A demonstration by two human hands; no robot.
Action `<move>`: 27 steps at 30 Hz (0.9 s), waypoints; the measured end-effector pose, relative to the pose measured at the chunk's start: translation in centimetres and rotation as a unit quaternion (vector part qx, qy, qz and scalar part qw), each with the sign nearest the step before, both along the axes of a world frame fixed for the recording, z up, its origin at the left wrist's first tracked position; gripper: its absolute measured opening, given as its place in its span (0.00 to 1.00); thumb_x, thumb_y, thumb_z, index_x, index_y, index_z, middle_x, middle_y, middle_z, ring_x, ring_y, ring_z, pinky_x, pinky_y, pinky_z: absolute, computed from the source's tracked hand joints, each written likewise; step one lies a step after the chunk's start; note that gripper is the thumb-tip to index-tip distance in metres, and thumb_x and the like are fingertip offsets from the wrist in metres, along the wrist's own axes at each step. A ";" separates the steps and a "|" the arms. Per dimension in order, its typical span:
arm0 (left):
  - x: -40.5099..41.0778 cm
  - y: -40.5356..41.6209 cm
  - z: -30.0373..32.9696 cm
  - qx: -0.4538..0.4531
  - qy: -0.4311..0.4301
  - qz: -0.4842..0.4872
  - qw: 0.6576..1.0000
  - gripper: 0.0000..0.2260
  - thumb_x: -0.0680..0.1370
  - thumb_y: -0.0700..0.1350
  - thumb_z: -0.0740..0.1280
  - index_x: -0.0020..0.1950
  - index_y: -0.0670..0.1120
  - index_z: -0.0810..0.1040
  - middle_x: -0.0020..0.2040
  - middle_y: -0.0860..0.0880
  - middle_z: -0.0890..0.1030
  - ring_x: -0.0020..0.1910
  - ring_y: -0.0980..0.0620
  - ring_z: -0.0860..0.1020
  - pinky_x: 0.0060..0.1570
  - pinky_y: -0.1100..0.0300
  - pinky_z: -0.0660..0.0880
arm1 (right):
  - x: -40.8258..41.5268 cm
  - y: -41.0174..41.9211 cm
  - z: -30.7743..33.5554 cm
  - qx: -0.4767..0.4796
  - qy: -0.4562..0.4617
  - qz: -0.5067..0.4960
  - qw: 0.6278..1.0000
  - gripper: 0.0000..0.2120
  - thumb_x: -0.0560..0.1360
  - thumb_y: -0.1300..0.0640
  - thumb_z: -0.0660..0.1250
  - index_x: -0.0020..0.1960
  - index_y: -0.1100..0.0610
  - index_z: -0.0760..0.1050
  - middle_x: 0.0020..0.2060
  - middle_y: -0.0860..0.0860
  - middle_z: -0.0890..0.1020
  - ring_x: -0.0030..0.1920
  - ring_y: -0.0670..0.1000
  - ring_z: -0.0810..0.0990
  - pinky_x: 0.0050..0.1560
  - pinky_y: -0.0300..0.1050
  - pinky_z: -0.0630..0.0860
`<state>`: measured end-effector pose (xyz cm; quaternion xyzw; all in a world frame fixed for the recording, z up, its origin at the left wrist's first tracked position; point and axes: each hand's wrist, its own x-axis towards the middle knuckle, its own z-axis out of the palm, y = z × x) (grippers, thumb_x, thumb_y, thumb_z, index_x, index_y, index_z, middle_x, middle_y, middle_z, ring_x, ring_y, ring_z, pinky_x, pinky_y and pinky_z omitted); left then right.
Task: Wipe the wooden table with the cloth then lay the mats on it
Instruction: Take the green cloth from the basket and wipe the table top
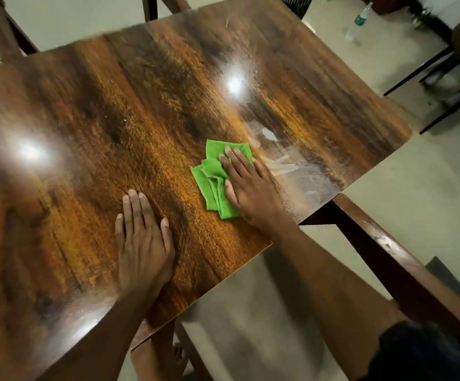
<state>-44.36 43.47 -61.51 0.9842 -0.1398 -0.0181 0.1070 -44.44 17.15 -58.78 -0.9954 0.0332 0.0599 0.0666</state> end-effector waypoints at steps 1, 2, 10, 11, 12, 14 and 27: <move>0.1 -0.1 0.5 0.009 0.006 0.002 1.000 0.31 0.87 0.54 0.45 0.87 0.39 0.47 0.88 0.42 0.48 0.87 0.47 0.45 0.85 0.46 0.48 | -0.6 0.5 0.6 0.009 0.012 -0.014 1.000 0.30 0.87 0.43 0.43 0.87 0.51 0.49 0.87 0.50 0.50 0.87 0.50 0.46 0.85 0.55 0.45; 0.3 -0.3 0.7 0.011 0.026 0.004 1.000 0.31 0.87 0.54 0.45 0.87 0.39 0.48 0.87 0.41 0.49 0.87 0.46 0.47 0.85 0.46 0.49 | -0.7 0.9 1.2 0.027 0.035 -0.029 0.999 0.30 0.88 0.44 0.45 0.88 0.51 0.48 0.87 0.49 0.48 0.87 0.49 0.45 0.86 0.56 0.45; 1.9 -0.6 13.7 0.071 0.187 -0.083 0.976 0.29 0.89 0.53 0.47 0.86 0.39 0.53 0.87 0.42 0.53 0.87 0.46 0.49 0.84 0.44 0.47 | -6.9 4.0 14.5 0.082 0.126 -0.117 0.982 0.30 0.89 0.44 0.47 0.88 0.49 0.41 0.87 0.52 0.47 0.87 0.54 0.46 0.83 0.57 0.51; 1.0 -0.5 16.6 0.068 0.175 -0.109 0.976 0.29 0.89 0.53 0.47 0.86 0.39 0.53 0.87 0.42 0.53 0.87 0.45 0.49 0.84 0.45 0.48 | -8.9 4.6 17.4 0.074 0.110 -0.136 0.982 0.30 0.89 0.43 0.47 0.88 0.50 0.42 0.87 0.52 0.48 0.87 0.54 0.48 0.83 0.57 0.52; 0.1 -0.7 18.8 0.064 0.169 -0.135 0.974 0.29 0.89 0.53 0.47 0.86 0.39 0.53 0.87 0.42 0.53 0.87 0.45 0.49 0.84 0.45 0.49 | -10.6 5.1 19.7 0.073 0.091 -0.150 0.982 0.30 0.89 0.43 0.46 0.88 0.50 0.43 0.87 0.53 0.50 0.87 0.54 0.49 0.83 0.56 0.52; -1.7 -0.6 22.6 0.056 0.151 -0.186 0.969 0.29 0.89 0.52 0.49 0.86 0.38 0.52 0.87 0.41 0.53 0.87 0.44 0.50 0.84 0.46 0.50 | -13.7 6.2 23.5 0.069 0.052 -0.173 0.981 0.29 0.89 0.43 0.44 0.87 0.51 0.43 0.87 0.53 0.51 0.87 0.54 0.49 0.84 0.55 0.50; -18.2 -5.1 31.6 0.092 0.035 -0.438 0.893 0.28 0.86 0.48 0.56 0.85 0.40 0.55 0.85 0.41 0.61 0.84 0.44 0.60 0.80 0.48 0.59 | -39.3 10.3 31.2 0.009 -0.028 -0.432 0.901 0.30 0.90 0.48 0.49 0.87 0.57 0.46 0.87 0.54 0.53 0.87 0.54 0.51 0.85 0.51 0.47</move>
